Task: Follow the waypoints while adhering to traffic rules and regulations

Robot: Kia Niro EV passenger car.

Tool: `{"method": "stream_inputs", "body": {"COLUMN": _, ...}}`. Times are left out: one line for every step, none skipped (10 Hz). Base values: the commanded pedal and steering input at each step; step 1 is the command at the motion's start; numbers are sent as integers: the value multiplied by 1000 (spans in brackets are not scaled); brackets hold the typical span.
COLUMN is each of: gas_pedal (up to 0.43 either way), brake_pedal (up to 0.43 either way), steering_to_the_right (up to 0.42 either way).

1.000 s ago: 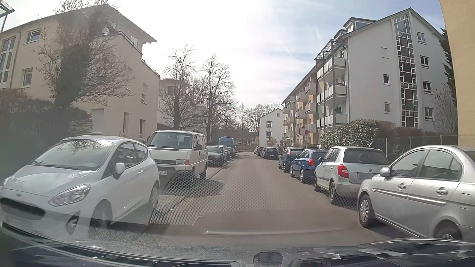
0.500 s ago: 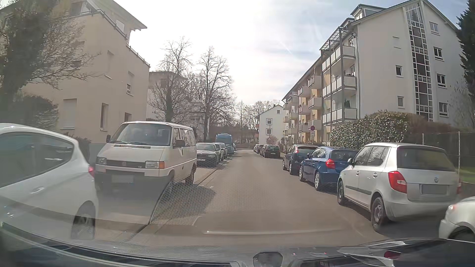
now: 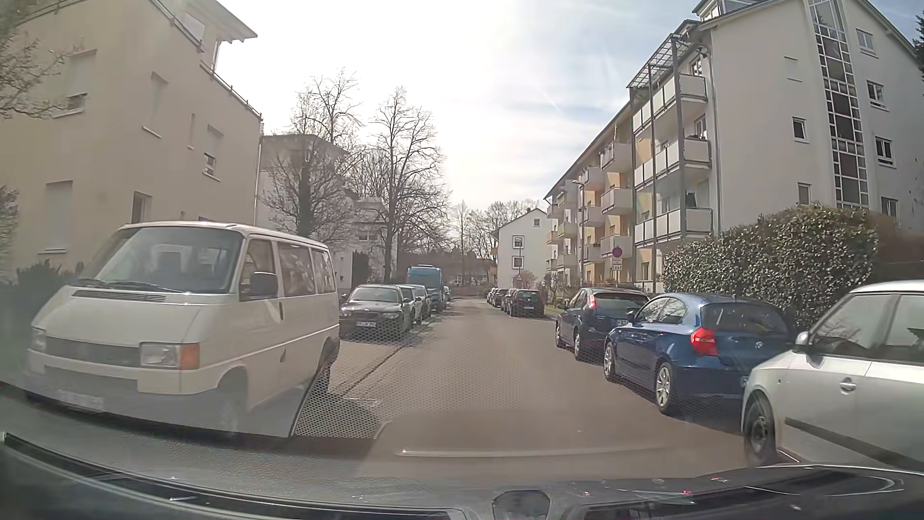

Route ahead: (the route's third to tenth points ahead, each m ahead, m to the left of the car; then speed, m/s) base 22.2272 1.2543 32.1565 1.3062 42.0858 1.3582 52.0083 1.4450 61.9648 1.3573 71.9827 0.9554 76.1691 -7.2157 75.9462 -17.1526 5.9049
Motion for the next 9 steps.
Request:
{"method": "stream_inputs", "body": {"gas_pedal": 79, "brake_pedal": 0, "steering_to_the_right": 16}}
{"method": "stream_inputs", "body": {"gas_pedal": 67, "brake_pedal": 0, "steering_to_the_right": 14}}
{"method": "stream_inputs", "body": {"gas_pedal": 67, "brake_pedal": 0, "steering_to_the_right": 12}}
{"method": "stream_inputs", "body": {"gas_pedal": 67, "brake_pedal": 0, "steering_to_the_right": 12}}
{"method": "stream_inputs", "body": {"gas_pedal": 67, "brake_pedal": 0, "steering_to_the_right": 11}}
{"method": "stream_inputs", "body": {"gas_pedal": 67, "brake_pedal": 0, "steering_to_the_right": 11}}
{"method": "stream_inputs", "body": {"gas_pedal": 67, "brake_pedal": 0, "steering_to_the_right": 10}}
{"method": "stream_inputs", "body": {"gas_pedal": 67, "brake_pedal": 0, "steering_to_the_right": 9}}
{"method": "stream_inputs", "body": {"gas_pedal": 67, "brake_pedal": 0, "steering_to_the_right": 7}}
